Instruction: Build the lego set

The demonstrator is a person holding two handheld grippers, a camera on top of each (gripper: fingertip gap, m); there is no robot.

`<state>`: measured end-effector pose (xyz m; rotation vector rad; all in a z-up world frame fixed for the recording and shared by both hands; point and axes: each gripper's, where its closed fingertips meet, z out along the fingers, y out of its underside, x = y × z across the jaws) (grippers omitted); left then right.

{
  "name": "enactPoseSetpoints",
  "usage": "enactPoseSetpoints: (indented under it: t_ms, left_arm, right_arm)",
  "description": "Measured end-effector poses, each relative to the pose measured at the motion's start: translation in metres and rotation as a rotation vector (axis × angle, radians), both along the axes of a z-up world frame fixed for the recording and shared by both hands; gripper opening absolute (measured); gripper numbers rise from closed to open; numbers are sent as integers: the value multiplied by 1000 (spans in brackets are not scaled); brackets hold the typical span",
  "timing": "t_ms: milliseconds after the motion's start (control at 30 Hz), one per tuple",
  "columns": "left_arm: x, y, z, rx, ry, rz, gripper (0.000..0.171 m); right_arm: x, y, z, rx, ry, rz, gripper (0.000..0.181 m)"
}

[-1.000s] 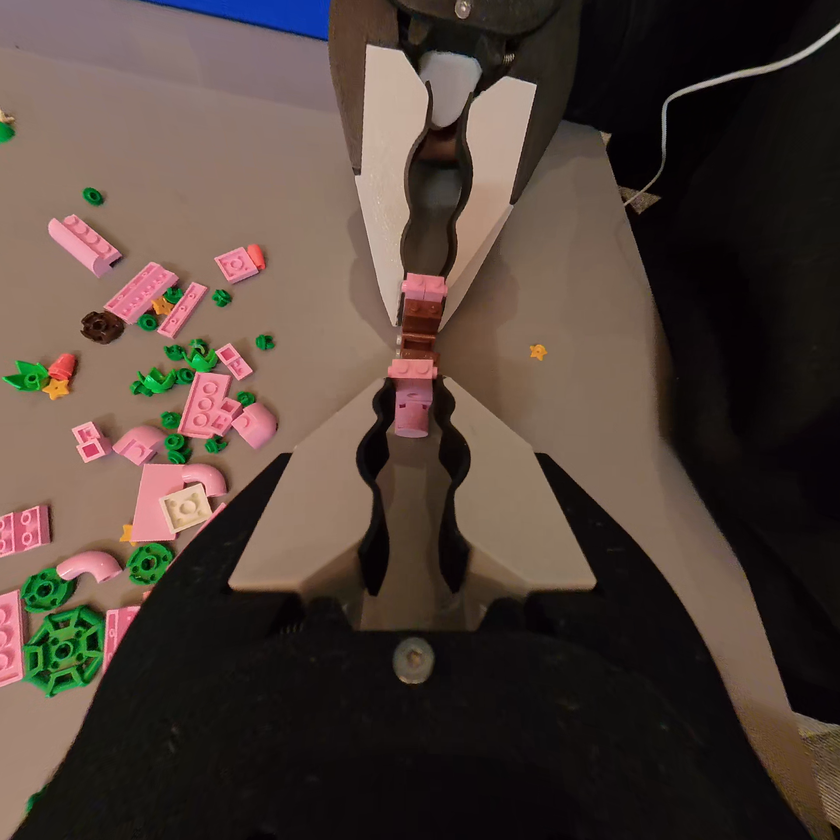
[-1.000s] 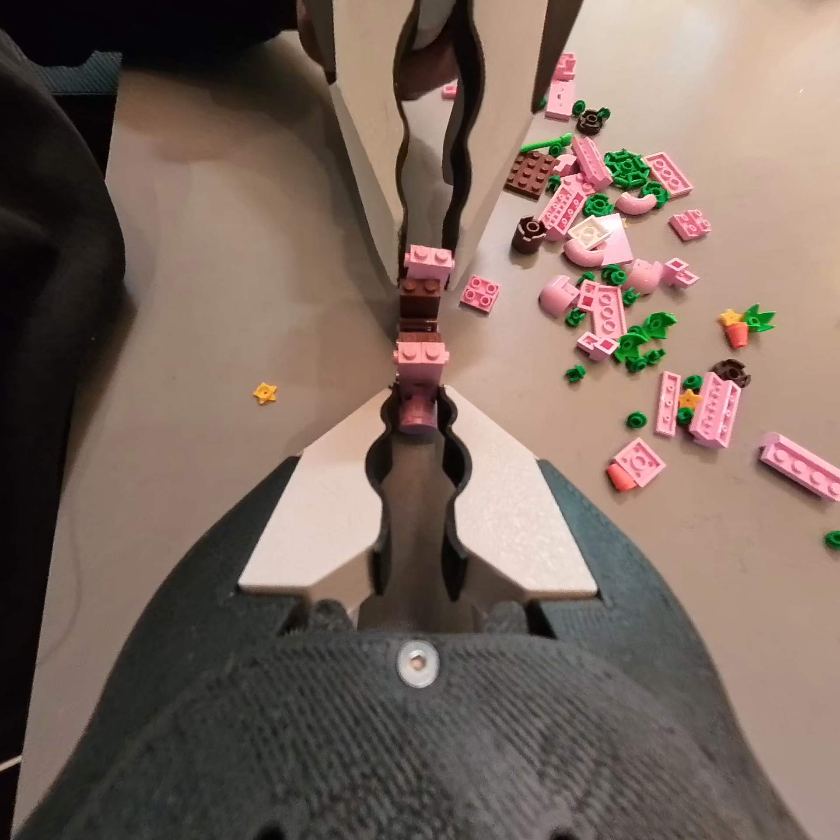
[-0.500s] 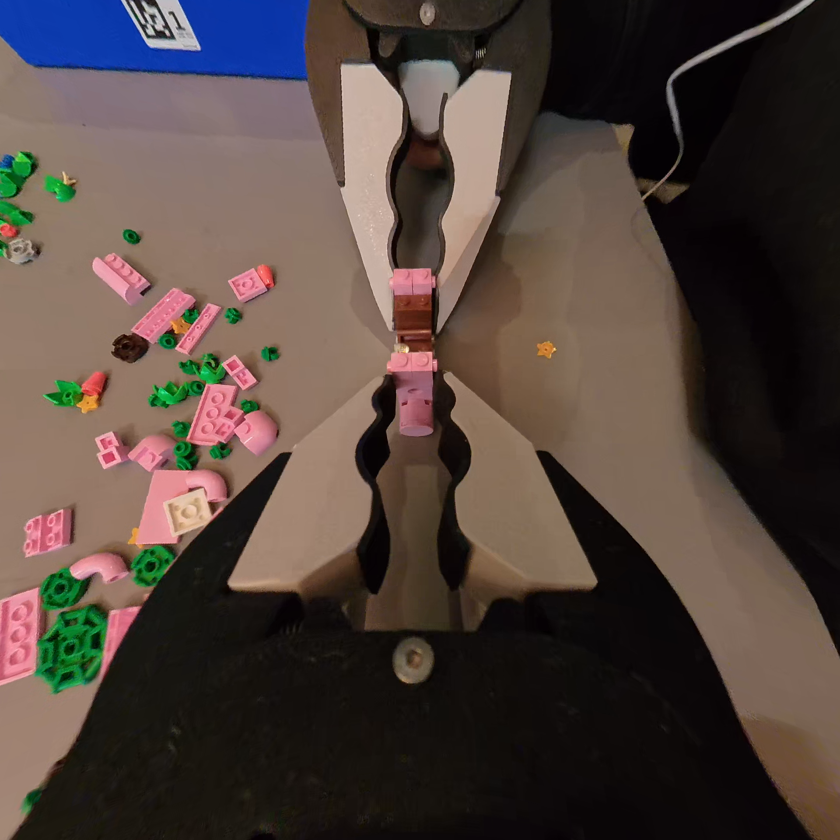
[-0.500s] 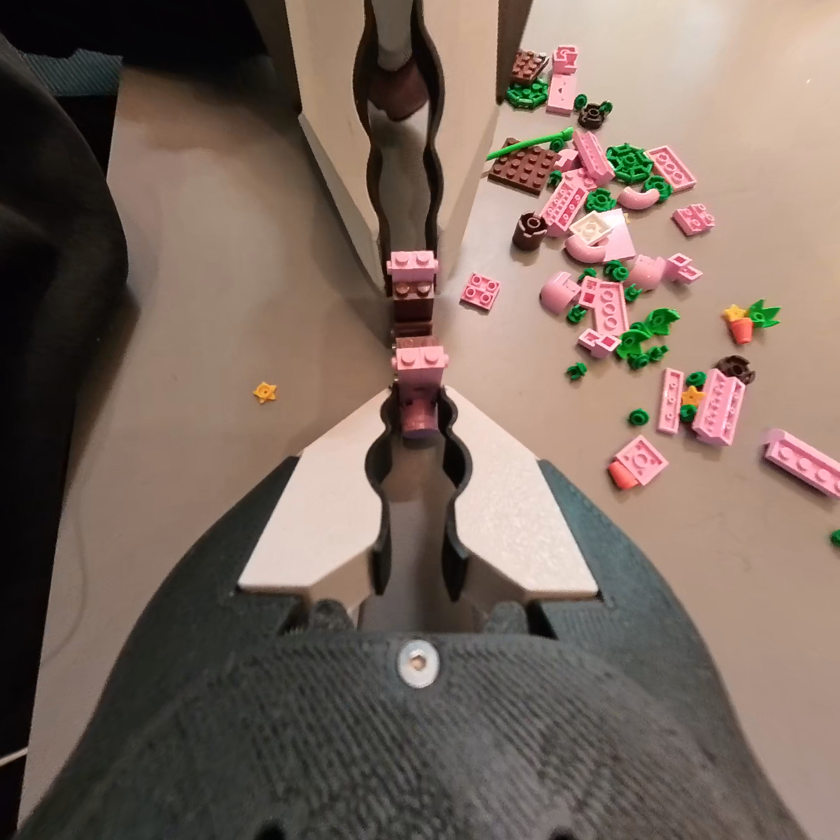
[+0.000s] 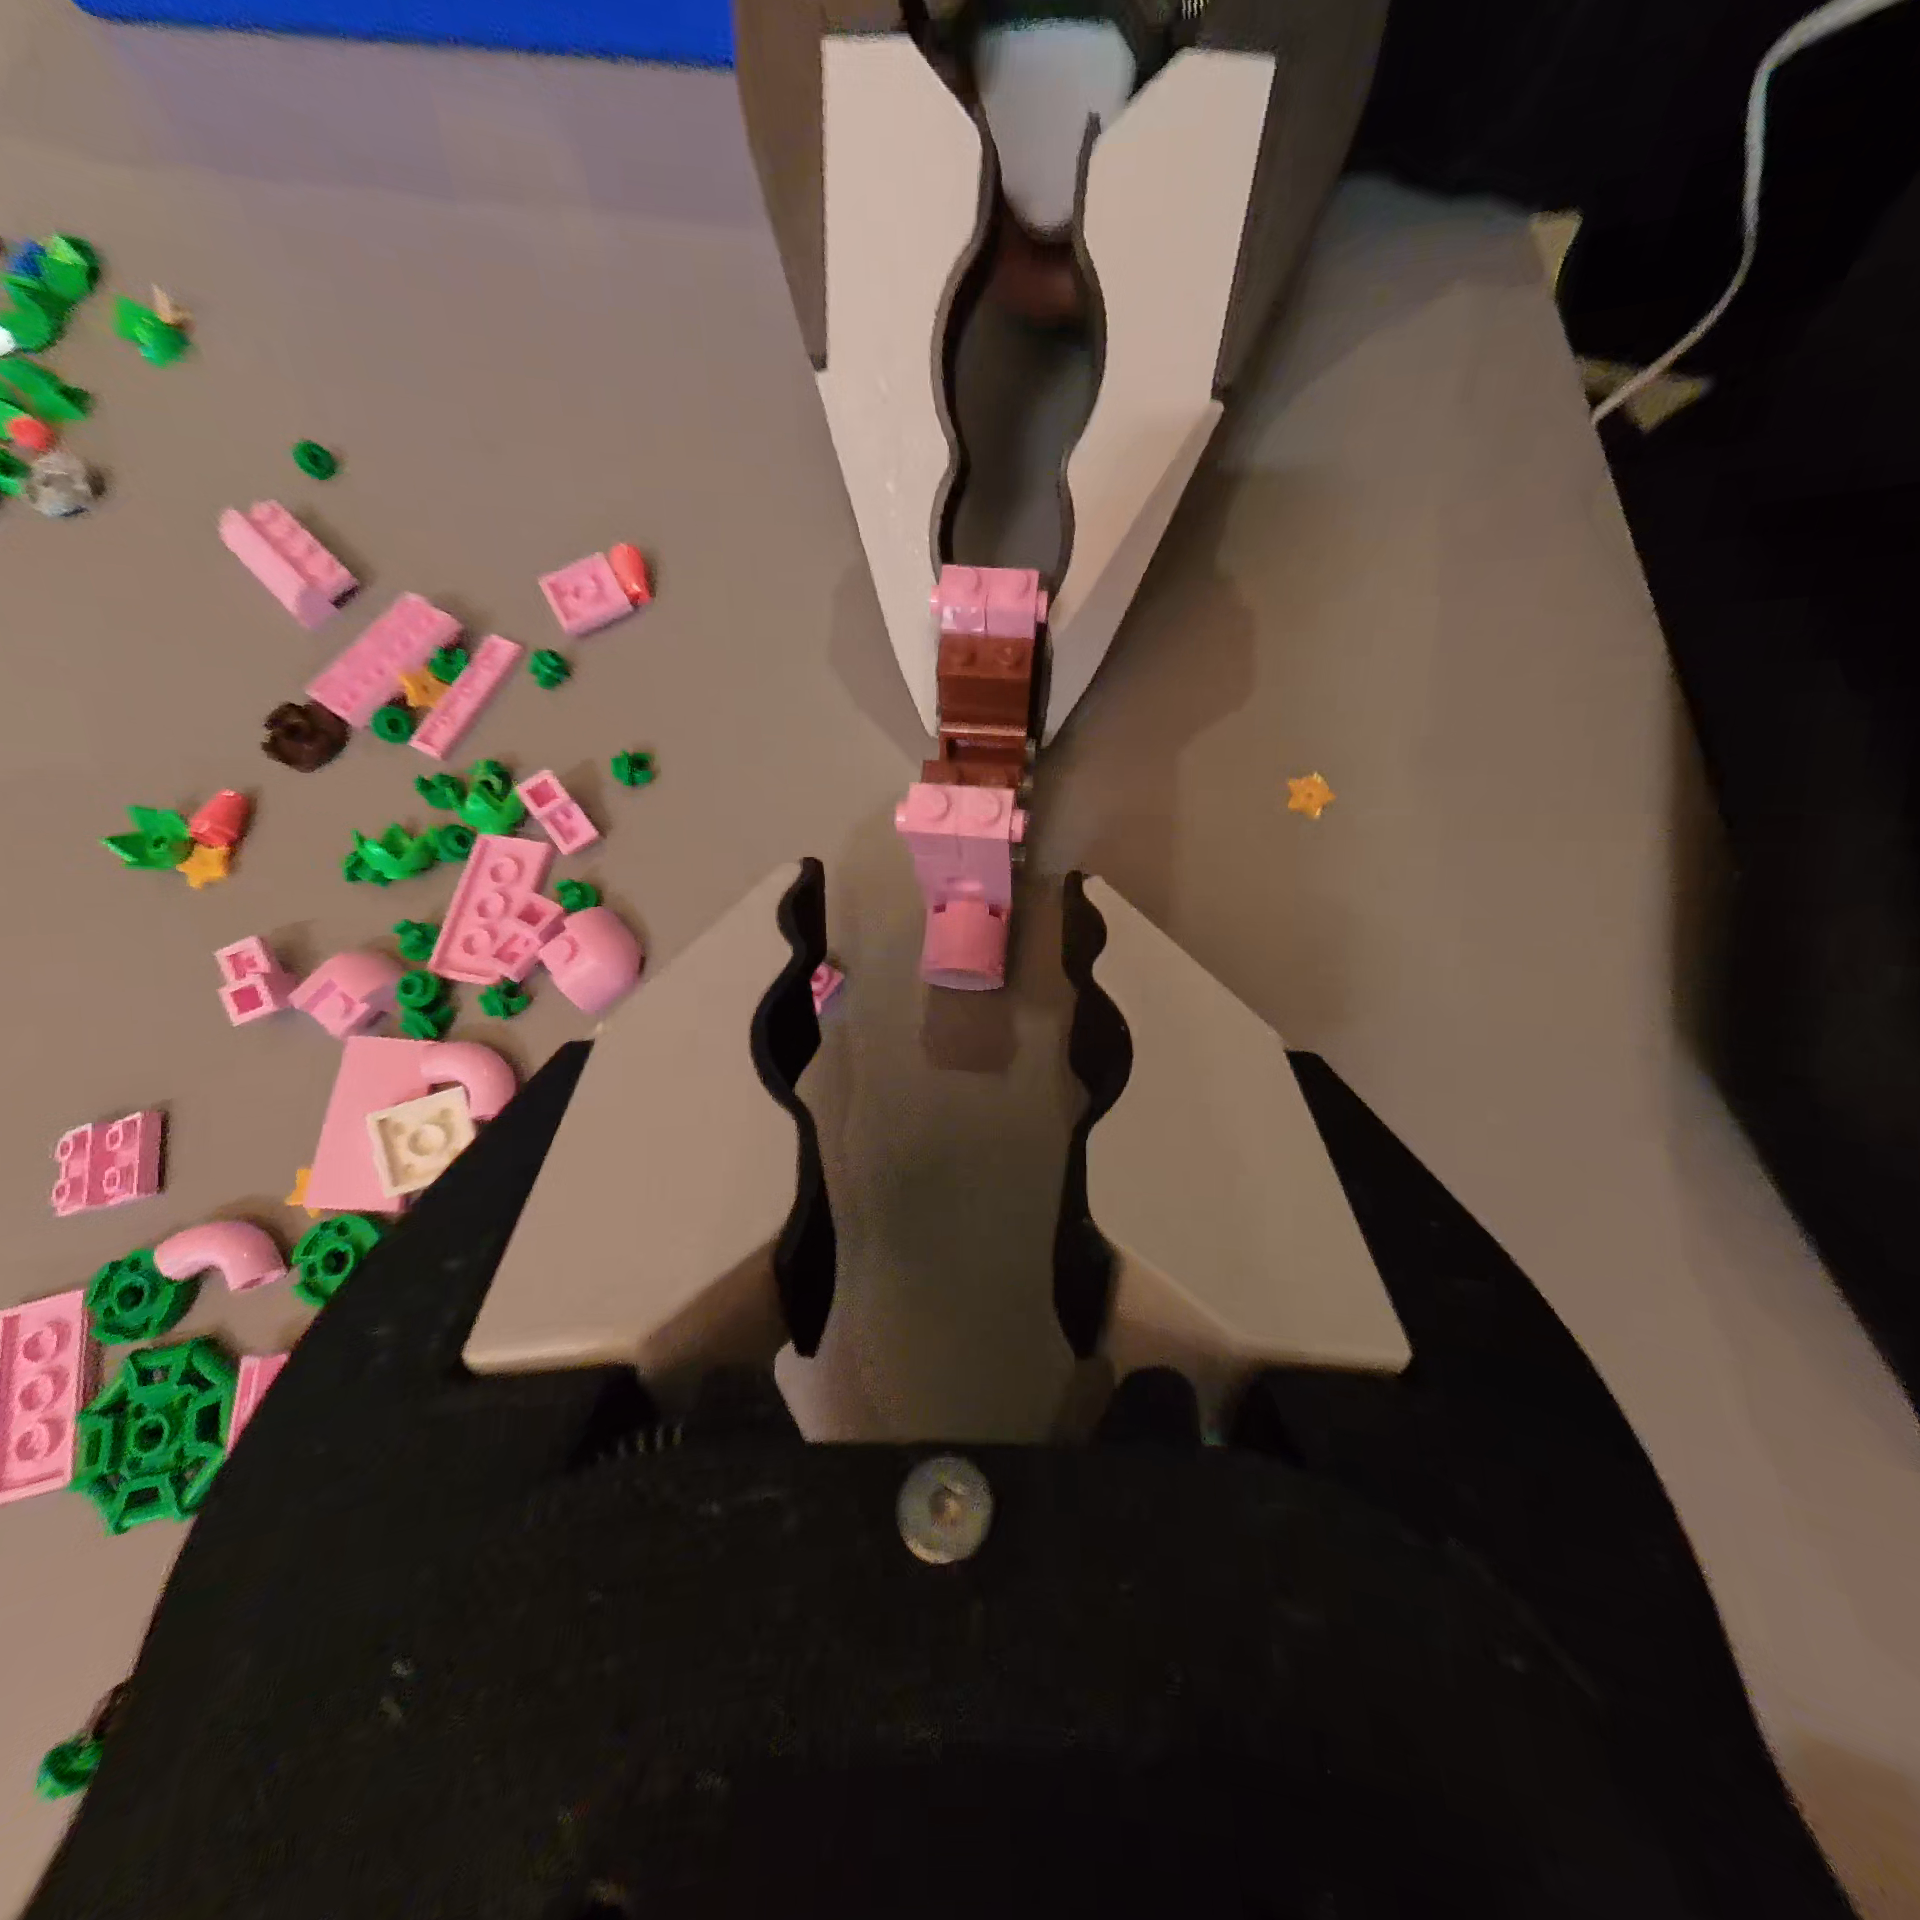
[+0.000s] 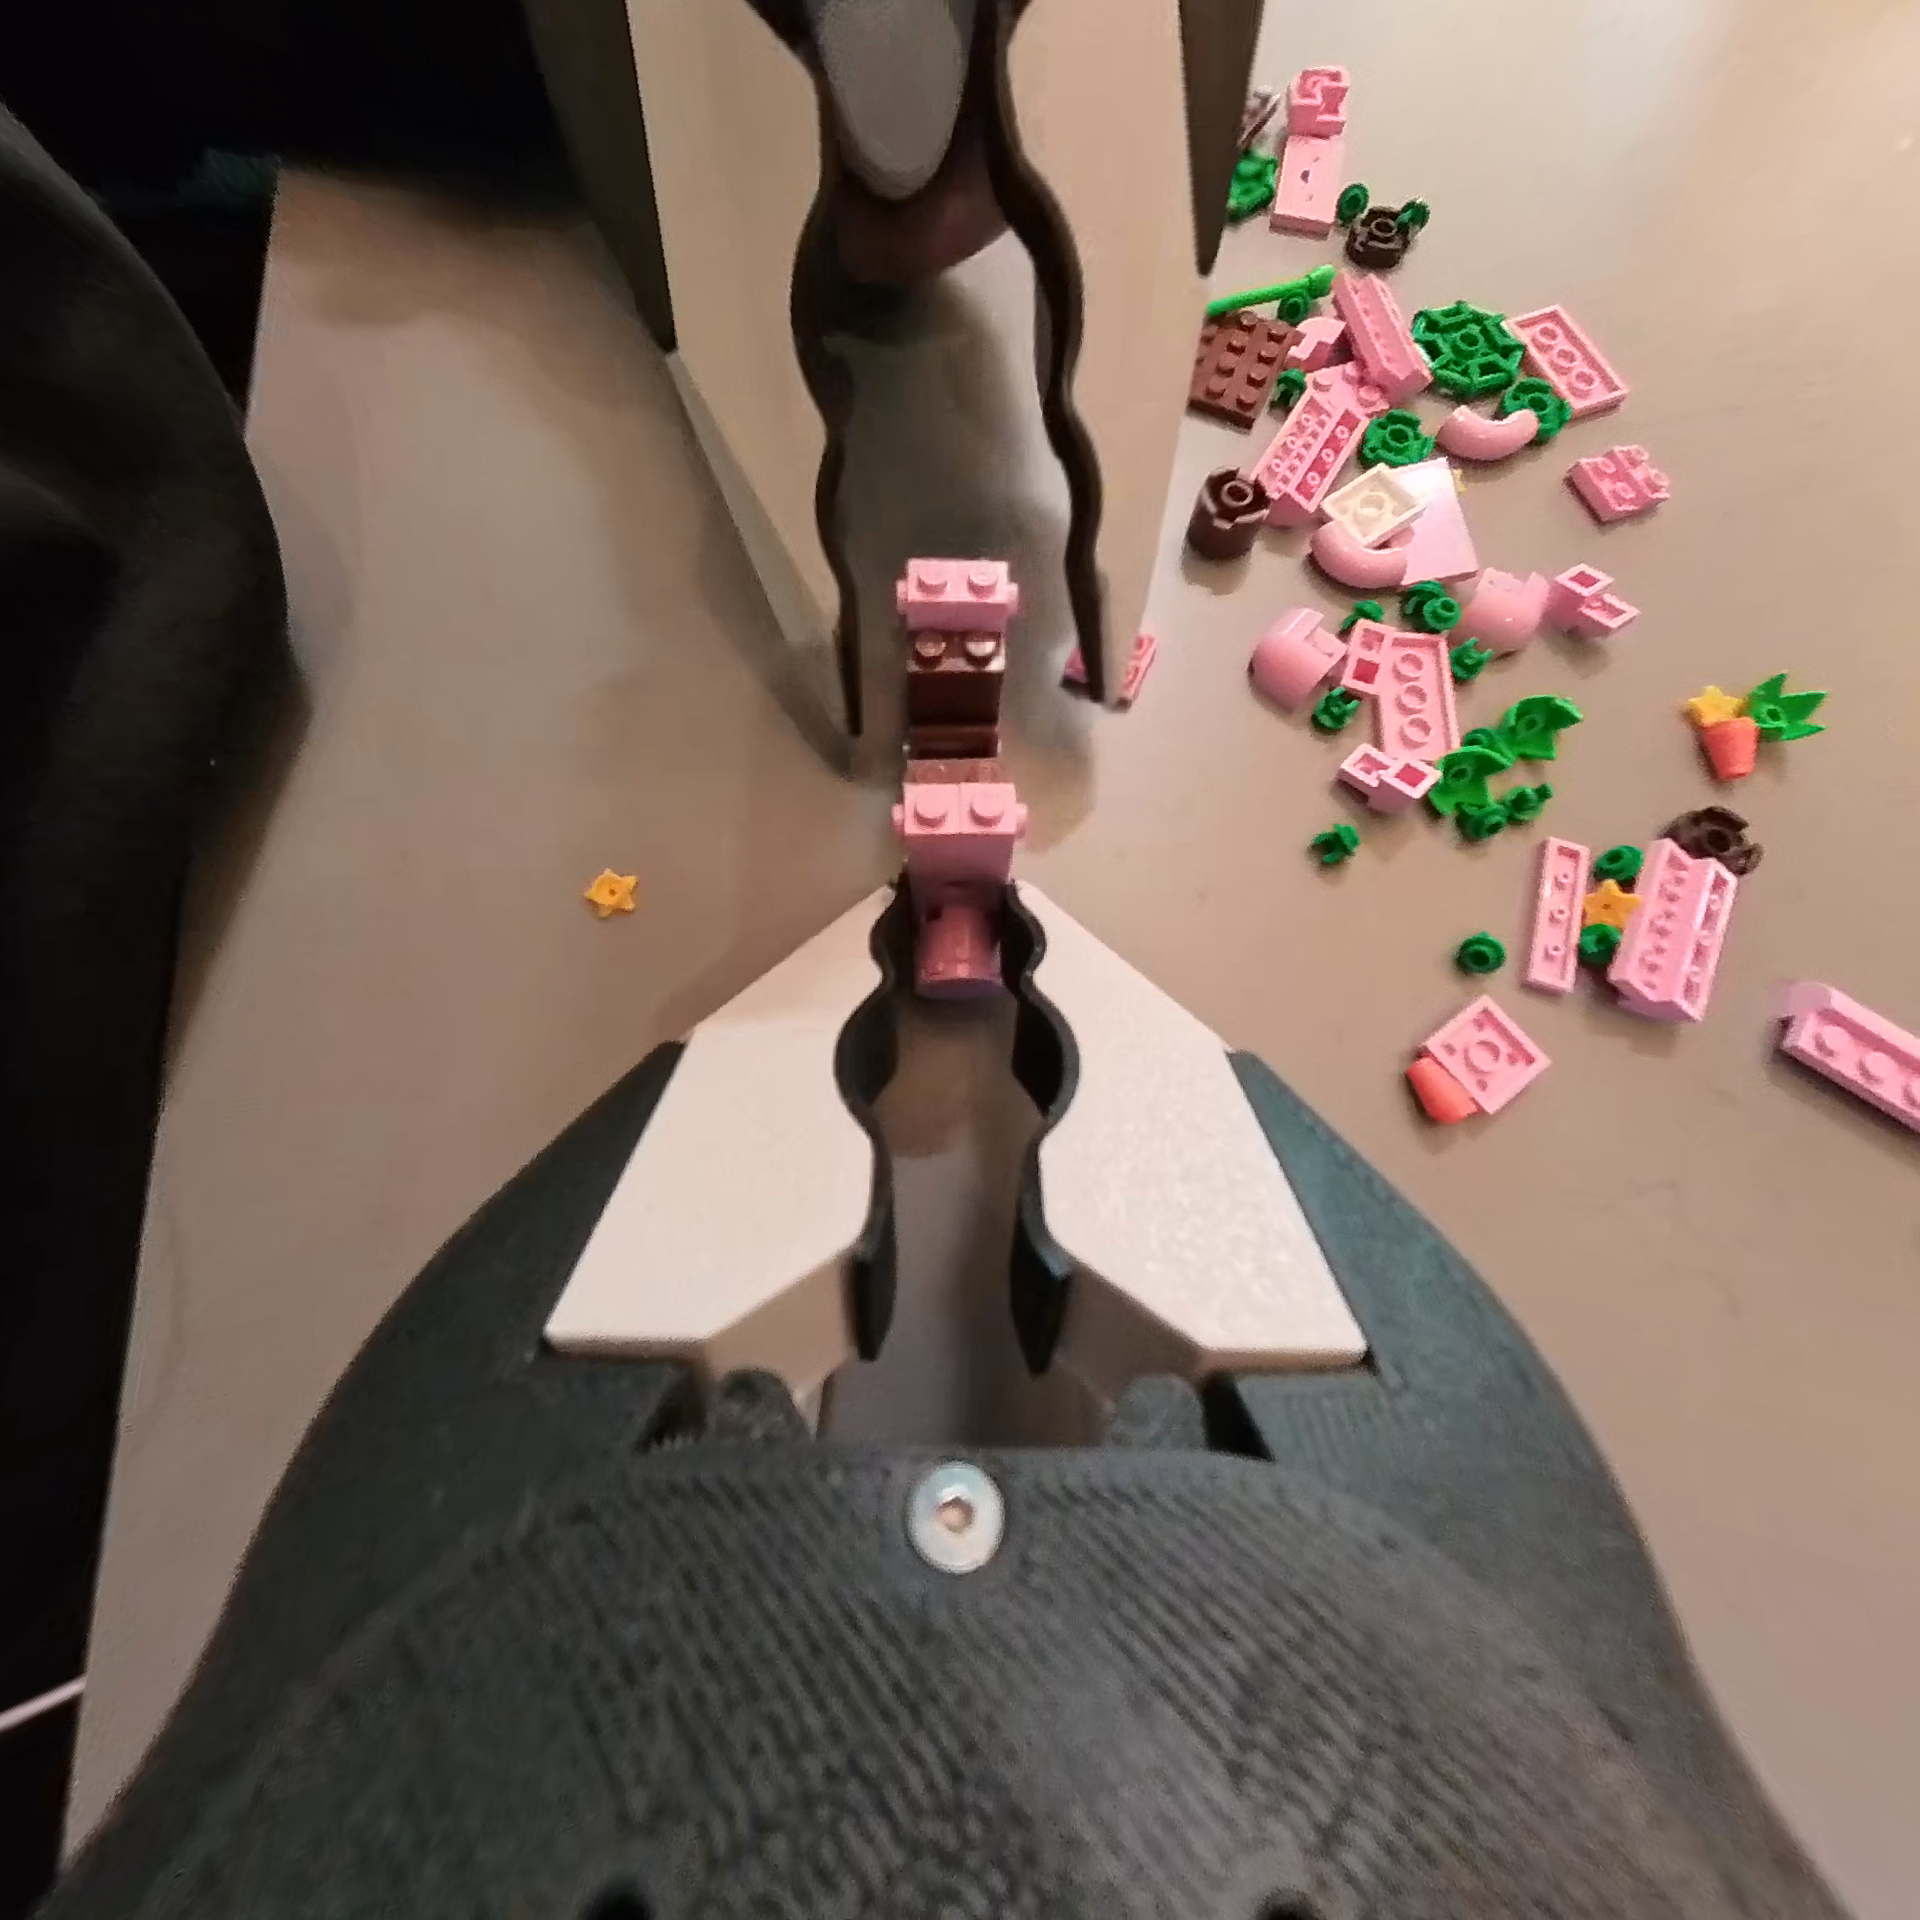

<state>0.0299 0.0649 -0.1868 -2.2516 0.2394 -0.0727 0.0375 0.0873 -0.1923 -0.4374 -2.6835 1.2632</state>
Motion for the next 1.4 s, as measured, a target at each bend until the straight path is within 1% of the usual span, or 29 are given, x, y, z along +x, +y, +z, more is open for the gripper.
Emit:
enactPoseSetpoints:
  t_ms: [67, 133, 200, 267, 333, 367, 400, 433, 500, 600, 667, 767, 867, 900, 933, 1000, 1067, 1100, 1167, 1233, 1267, 1333, 1367, 1400]
  left_arm:
    - [-4, 0, 10, 54, -70, 32, 45]
    - [-6, 1, 24, 133, -164, 62, 44]
    - [-5, 3, 44, 251, -290, 69, 43]
    - [-2, 5, 68, 397, -426, 60, 43]
    - [1, 6, 85, 488, -519, 50, 43]
    - [2, 7, 88, 506, -529, 52, 41]
    - [1, 8, 87, 506, -512, 68, 33]
    - [-1, 9, 84, 495, -477, 88, 28]
    - [2, 9, 80, 472, -410, 81, 21]
    - [4, 8, 85, 491, -342, 81, 19]
    - [4, 7, 88, 509, -327, 85, 19]
    - [4, 6, 91, 528, -339, 86, 22]
    - [2, 3, 99, 574, -396, 84, 27]
    - [1, 2, 101, 583, -418, 83, 25]
    - [1, 0, 102, 591, -439, 80, 19]
    - [0, 0, 102, 585, -480, 79, 19]
    - [-5, 1, 101, 586, -506, 113, 19]
    - [-10, 1, 101, 598, -516, 142, 19]
    - [-23, 0, 99, 612, -559, 223, 19]
    - [-35, -1, 94, 612, -619, 298, 19]
    - [-38, -1, 91, 606, -649, 321, 19]
    - [-40, 1, 87, 599, -685, 351, 19]
    - [-40, 3, 86, 599, -690, 364, 19]
    - [-38, 5, 86, 599, -691, 367, 19]
  right_arm:
    - [-2, -1, 11, -78, -20, -14, 14]
    - [-5, -3, 29, -201, -41, -32, 15]
    - [-8, -2, 44, -309, -63, -51, 15]
    - [-11, -2, 52, -371, -79, -64, 15]
    - [-11, -6, 59, -417, -81, -63, 15]
    - [-11, -10, 63, -445, -78, -56, 15]
    - [-11, -13, 68, -470, -73, -50, 14]
    - [-11, -16, 73, -494, -62, -48, 15]
    - [-12, -20, 83, -542, -36, -47, 15]
    - [-11, -21, 90, -560, 21, -37, 15]
    - [-11, -23, 94, -581, 30, -33, 15]
    - [-11, -23, 95, -597, 23, -29, 14]
    - [-12, -22, 92, -579, 18, -31, 15]
    - [-11, -22, 91, -580, 12, -25, 15]
    - [-10, -22, 91, -583, 4, -17, 15]
    - [-9, -23, 92, -591, -10, -10, 15]
    - [-14, -21, 92, -591, 5, -38, 16]
    - [-22, -17, 95, -596, 52, -92, 26]
    - [-44, 1, 104, -566, 237, -239, 67]
    - [-55, 18, 112, -467, 467, -339, 86]
    - [-55, 21, 117, -412, 582, -361, 91]
    - [-51, 14, 123, -314, 773, -363, 97]
    - [-48, 6, 123, -263, 852, -357, 96]
    - [-46, -2, 120, -208, 910, -336, 91]
